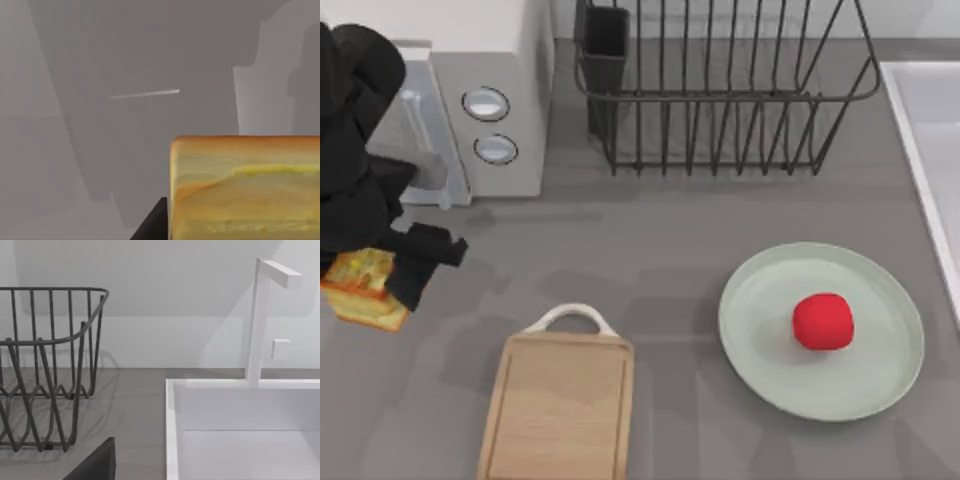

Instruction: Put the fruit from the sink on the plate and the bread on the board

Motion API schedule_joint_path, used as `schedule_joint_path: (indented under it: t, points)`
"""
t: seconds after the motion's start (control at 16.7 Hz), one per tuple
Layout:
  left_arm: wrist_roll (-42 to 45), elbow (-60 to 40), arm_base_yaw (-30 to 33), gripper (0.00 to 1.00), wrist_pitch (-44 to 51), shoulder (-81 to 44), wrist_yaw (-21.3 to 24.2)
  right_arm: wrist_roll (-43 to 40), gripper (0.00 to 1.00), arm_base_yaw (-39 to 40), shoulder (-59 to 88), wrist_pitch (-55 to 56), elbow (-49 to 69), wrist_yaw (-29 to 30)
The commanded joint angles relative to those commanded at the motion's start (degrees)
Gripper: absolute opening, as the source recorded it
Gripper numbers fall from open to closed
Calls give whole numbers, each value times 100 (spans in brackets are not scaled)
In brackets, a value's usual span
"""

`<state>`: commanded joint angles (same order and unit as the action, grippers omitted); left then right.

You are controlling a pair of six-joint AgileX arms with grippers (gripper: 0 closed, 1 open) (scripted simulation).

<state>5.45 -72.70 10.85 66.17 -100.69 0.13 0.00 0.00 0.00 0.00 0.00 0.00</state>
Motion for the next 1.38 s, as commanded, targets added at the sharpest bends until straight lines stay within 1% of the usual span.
schedule_joint_path:
  t: [0.3,0.66,0.9,1.02,1.14,1.26,1.38]
  points:
    - [-3578,-15,806,0,22,-292,7,0,100,0,0,0,0,0]
    - [-8176,57,1794,0,-40,-522,37,0,100,0,0,0,0,0]
    - [-10781,120,2351,0,-240,-448,23,0,100,0,0,0,0,0]
    - [-11763,176,2558,0,-383,-330,4,0,100,0,0,0,0,0]
    - [-12530,230,2723,0,-520,-207,-17,0,100,0,0,0,0,0]
    - [-13057,269,2839,0,-624,-112,-38,0,100,0,0,0,0,0]
    - [-13356,300,2900,0,-695,-41,-51,0,100,0,0,0,0,0]
